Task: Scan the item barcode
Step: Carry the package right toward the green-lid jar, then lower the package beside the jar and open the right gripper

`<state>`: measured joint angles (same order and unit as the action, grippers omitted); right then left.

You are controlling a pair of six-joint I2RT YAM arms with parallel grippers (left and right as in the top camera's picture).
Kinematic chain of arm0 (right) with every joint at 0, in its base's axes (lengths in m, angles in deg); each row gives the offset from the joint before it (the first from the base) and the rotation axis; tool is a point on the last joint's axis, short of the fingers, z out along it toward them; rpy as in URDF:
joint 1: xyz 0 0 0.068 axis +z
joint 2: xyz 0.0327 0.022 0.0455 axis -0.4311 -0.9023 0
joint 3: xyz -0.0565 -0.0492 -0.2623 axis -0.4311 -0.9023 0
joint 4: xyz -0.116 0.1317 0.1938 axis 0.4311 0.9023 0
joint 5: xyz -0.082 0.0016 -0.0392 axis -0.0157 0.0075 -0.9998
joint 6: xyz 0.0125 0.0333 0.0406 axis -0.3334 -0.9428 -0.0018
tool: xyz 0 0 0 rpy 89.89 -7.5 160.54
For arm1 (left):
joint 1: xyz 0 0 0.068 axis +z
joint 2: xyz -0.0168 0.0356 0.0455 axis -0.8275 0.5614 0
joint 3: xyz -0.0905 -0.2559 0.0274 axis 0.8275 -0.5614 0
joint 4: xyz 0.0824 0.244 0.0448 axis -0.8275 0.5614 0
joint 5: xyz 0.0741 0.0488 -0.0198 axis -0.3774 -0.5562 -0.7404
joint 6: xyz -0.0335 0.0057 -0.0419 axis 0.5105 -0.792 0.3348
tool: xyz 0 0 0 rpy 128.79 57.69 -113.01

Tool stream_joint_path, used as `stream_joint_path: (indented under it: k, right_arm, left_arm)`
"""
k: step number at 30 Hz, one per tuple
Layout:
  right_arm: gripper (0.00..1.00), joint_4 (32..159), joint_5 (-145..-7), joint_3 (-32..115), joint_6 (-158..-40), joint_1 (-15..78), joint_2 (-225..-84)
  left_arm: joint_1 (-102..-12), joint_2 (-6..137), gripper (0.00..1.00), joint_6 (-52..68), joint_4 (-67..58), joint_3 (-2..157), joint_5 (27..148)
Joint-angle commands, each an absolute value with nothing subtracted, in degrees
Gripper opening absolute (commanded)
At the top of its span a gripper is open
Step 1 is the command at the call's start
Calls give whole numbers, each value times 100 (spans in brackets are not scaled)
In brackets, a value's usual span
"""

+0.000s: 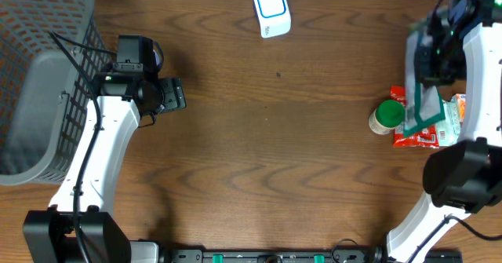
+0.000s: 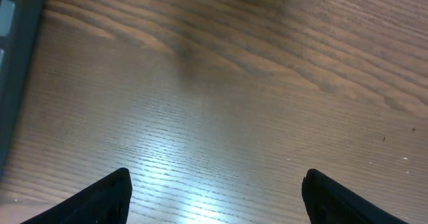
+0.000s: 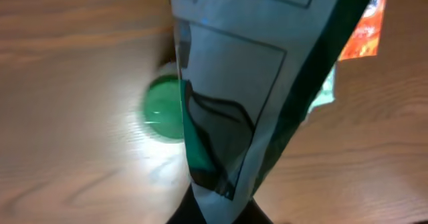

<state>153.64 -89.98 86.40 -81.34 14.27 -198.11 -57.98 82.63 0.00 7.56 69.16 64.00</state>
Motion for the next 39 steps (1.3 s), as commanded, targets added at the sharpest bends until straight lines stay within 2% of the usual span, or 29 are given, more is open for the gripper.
stream_joint_path:
  k: [1, 8, 10, 14, 17, 19, 24, 28, 30, 37, 38, 39]
  right_arm:
    - [1, 14755, -9547, 7851, -8046, 1171, -19802]
    - [5, 13850, -9435, 7138, -7909, 867, -19802]
    - [13, 13786, -9394, 7141, -7911, 854, -19802]
    - [21, 13773, -9389, 7141, -7913, 861, -19800]
    - [46, 13793, -9282, 7141, -7913, 861, -19802]
    - [56, 13802, -9287, 7141, -7913, 859, -19800]
    - [66, 13819, -9309, 7141, -7913, 859, -19800]
    - [81, 13806, -9070, 7141, -7917, 872, -19800]
    - [87, 13777, -8557, 7141, -7915, 872, -19800]
    - [92, 13447, -6369, 7141, -7915, 876, -19800]
    - [99, 13452, -6183, 7141, -7915, 876, -19800]
    - [99, 13454, -6133, 7141, -7915, 876, -19800]
  left_arm:
    - [-5778, 8202, 82, -11, 774, 6936, 6330]
    - [-5778, 8202, 82, -11, 774, 6936, 6330]
    - [-5778, 8202, 82, -11, 774, 6936, 6330]
    - [-5778, 8202, 82, -11, 774, 6936, 6330]
    - [-5778, 8202, 82, -11, 774, 6936, 6330]
    - [-5778, 8202, 82, -11, 774, 6936, 6330]
    - [-5778, 8202, 82, -11, 774, 6936, 6330]
    - [-5778, 8202, 82, -11, 774, 6936, 6330]
    - [-5778, 8202, 82, -11, 774, 6936, 6330]
    - [-5778, 8202, 82, -11, 774, 6936, 6330]
    - [-5778, 8202, 82, -11, 774, 6936, 6330]
    - [-5778, 8202, 82, -11, 774, 6936, 6330]
